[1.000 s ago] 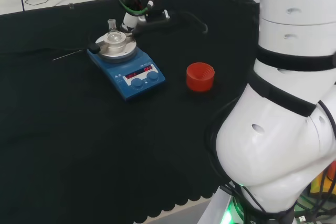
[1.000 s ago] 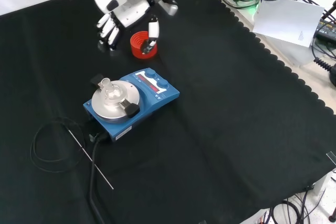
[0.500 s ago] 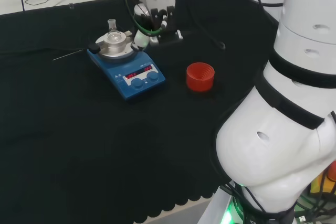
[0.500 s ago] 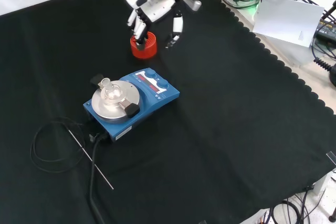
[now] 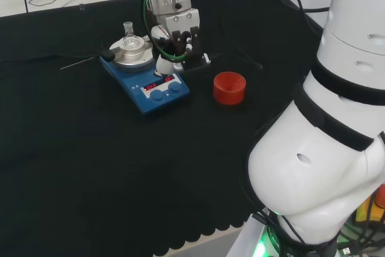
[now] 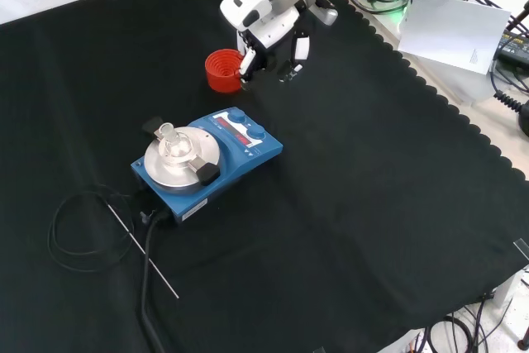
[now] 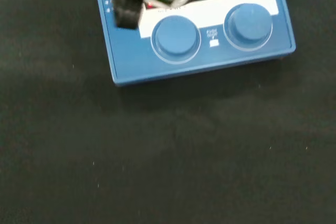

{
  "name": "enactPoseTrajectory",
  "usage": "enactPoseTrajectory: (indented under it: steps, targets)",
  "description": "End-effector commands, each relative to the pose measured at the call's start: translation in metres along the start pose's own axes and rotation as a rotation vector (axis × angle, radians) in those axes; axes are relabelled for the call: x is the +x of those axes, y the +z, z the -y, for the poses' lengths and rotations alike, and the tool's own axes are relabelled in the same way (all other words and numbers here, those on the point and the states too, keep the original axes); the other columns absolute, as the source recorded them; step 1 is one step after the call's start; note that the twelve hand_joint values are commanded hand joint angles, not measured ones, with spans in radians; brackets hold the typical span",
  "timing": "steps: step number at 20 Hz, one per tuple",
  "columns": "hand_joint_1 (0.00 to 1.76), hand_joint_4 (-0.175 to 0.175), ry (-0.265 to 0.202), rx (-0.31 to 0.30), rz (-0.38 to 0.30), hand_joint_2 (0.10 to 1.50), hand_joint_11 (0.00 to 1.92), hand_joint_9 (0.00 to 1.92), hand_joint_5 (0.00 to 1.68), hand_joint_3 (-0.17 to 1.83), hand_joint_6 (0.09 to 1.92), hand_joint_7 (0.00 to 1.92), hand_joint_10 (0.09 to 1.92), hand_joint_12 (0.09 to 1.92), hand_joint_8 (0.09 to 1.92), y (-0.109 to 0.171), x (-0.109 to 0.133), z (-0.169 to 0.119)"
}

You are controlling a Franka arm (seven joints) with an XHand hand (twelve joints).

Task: Turn on the heater.

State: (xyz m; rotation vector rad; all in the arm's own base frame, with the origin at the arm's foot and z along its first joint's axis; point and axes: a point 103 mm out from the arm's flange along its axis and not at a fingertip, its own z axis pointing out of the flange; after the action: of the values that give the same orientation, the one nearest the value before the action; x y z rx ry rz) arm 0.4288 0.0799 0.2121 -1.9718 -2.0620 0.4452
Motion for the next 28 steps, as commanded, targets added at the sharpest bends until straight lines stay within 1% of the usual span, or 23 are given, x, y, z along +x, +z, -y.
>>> enactPoseTrajectory:
  steps: [1,3,5,8,11,18,28]
  targets:
    - [1.17,-0.130,-0.020,0.042,0.020,0.75,1.43,1.61,0.56,0.71,0.73,1.46,1.23,0.88,1.37,0.021,0.006,-0.001]
    - [1.27,-0.122,-0.022,0.063,0.023,0.76,1.36,1.66,0.52,0.77,0.78,1.52,1.36,1.04,1.49,0.027,0.007,-0.002]
    - [1.34,-0.106,-0.026,0.090,0.020,0.76,1.29,1.68,0.46,0.85,0.84,1.55,1.46,1.19,1.56,0.033,0.006,-0.004]
    - [1.39,-0.085,-0.031,0.120,0.018,0.74,1.25,1.69,0.37,0.94,0.89,1.57,1.53,1.29,1.61,0.039,0.005,-0.006]
    - [1.41,-0.072,-0.034,0.147,0.020,0.72,1.24,1.69,0.33,0.97,0.88,1.59,1.55,1.33,1.62,0.044,0.004,-0.008]
    - [1.42,-0.056,-0.040,0.190,0.024,0.71,1.24,1.69,0.28,1.01,0.83,1.61,1.56,1.35,1.61,0.058,0.002,-0.014]
    - [1.42,-0.046,-0.045,0.216,0.026,0.70,1.23,1.69,0.26,1.03,0.76,1.61,1.56,1.36,1.61,0.068,0.001,-0.021]
